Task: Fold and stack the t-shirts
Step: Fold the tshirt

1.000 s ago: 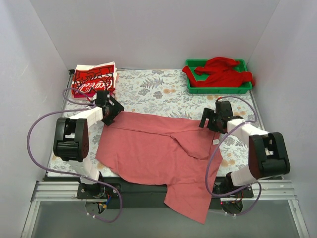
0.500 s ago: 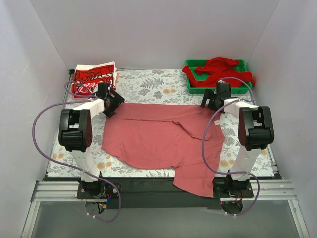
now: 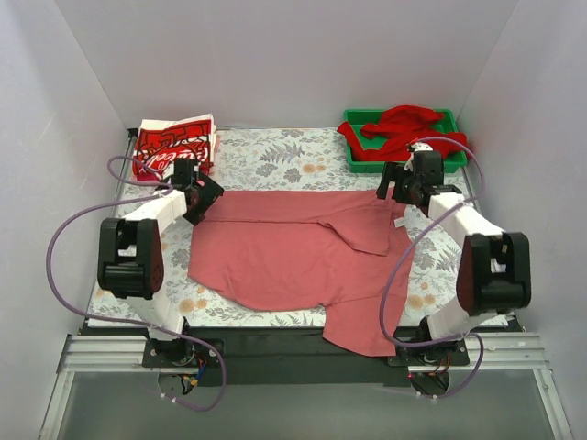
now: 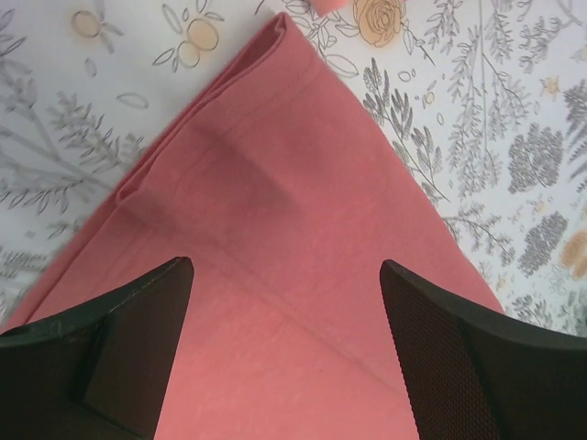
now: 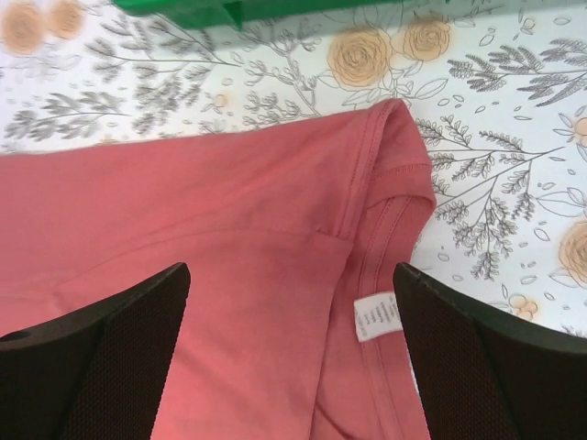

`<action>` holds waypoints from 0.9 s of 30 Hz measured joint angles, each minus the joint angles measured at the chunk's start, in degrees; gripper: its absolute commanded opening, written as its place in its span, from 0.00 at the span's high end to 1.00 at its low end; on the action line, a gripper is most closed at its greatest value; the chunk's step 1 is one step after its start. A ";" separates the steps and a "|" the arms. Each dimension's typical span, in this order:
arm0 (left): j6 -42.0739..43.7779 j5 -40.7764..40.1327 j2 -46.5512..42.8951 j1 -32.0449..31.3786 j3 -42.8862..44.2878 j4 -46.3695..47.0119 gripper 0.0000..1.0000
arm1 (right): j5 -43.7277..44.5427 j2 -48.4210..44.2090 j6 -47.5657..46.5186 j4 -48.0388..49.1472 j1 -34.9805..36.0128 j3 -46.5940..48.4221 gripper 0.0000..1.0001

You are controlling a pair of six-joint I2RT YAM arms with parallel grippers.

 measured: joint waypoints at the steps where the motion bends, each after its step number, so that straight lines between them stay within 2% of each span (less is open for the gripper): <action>1: -0.15 -0.04 -1.90 0.00 -0.98 -0.52 0.18 | 0.07 -2.91 0.09 -0.33 0.37 -1.01 0.03; 5: -1.27 -0.31 -10.51 -0.74 -6.29 -1.18 0.18 | 1.49 -10.82 0.17 -1.81 6.69 -4.33 0.06; 8: -2.01 -0.63 -16.48 -2.99 -11.02 -1.75 0.17 | 2.14 -12.55 -0.02 -3.69 16.02 -6.69 0.11; 11: -3.13 -0.42 -20.02 -5.22 -14.95 -2.64 0.17 | 1.01 -12.11 0.31 -5.40 23.28 -9.20 0.20; 12: -3.50 -0.31 -21.09 -5.75 -16.35 -3.02 0.17 | 0.72 -11.56 0.55 -6.10 24.65 -9.64 0.28; 14: -4.46 -0.24 -23.47 -6.69 -19.30 -3.76 0.17 | 0.28 -9.97 1.11 -6.84 26.32 -9.70 0.36; 15: -4.79 -0.24 -24.50 -7.06 -20.37 -4.28 0.17 | 0.17 -8.79 1.40 -6.73 27.15 -9.70 0.45; 21: -6.78 -0.22 -33.22 -11.26 -27.52 -5.66 0.17 | 1.38 -0.04 4.11 -6.80 29.03 -7.52 0.47; 27: -7.26 -1.29 -36.61 -11.65 -30.18 -5.90 0.17 | 4.90 3.80 6.14 -6.71 27.47 -2.49 0.55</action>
